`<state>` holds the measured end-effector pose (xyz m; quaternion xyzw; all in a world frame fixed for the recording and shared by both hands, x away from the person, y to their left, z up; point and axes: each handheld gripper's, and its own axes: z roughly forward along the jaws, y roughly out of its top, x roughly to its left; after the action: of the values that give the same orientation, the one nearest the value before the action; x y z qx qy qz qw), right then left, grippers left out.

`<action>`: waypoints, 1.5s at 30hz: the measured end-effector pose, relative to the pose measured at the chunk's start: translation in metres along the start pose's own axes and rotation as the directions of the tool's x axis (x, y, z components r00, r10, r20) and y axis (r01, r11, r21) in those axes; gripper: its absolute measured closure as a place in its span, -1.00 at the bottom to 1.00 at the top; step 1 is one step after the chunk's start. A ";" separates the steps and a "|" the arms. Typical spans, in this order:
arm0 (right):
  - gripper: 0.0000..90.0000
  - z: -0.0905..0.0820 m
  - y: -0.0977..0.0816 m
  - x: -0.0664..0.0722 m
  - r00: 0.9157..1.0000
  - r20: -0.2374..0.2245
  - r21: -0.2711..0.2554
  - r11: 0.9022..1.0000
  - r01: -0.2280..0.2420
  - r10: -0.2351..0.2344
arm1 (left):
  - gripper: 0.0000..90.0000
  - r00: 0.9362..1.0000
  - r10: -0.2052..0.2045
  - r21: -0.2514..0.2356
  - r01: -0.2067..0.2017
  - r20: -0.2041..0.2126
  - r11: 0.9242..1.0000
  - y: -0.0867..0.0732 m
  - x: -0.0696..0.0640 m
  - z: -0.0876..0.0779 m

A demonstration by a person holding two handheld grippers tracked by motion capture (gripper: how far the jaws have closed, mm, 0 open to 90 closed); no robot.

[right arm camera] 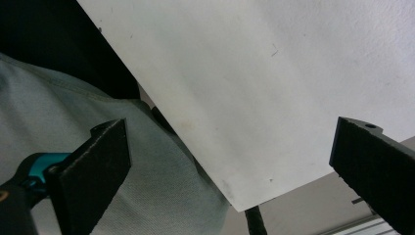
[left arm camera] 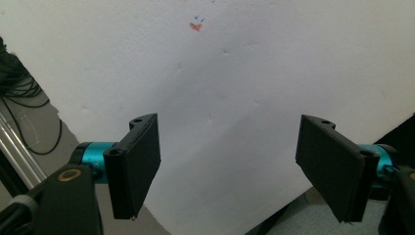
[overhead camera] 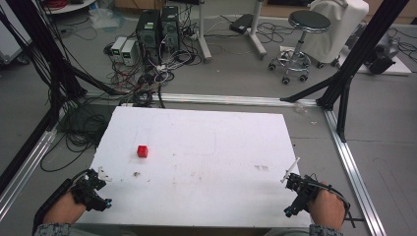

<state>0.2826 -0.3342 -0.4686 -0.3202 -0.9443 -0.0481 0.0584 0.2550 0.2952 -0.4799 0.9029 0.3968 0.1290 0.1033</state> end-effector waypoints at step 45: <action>-0.97 -0.001 -0.007 -0.002 1.000 -0.011 -0.011 1.000 -0.018 0.018 | -0.44 0.990 0.130 0.045 -0.133 0.064 0.990 0.008 0.015 0.003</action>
<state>0.2800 -0.3410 -0.4684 -0.3286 -0.9408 -0.0548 0.0620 0.2715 0.3010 -0.4778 0.9328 0.3363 0.0983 0.0843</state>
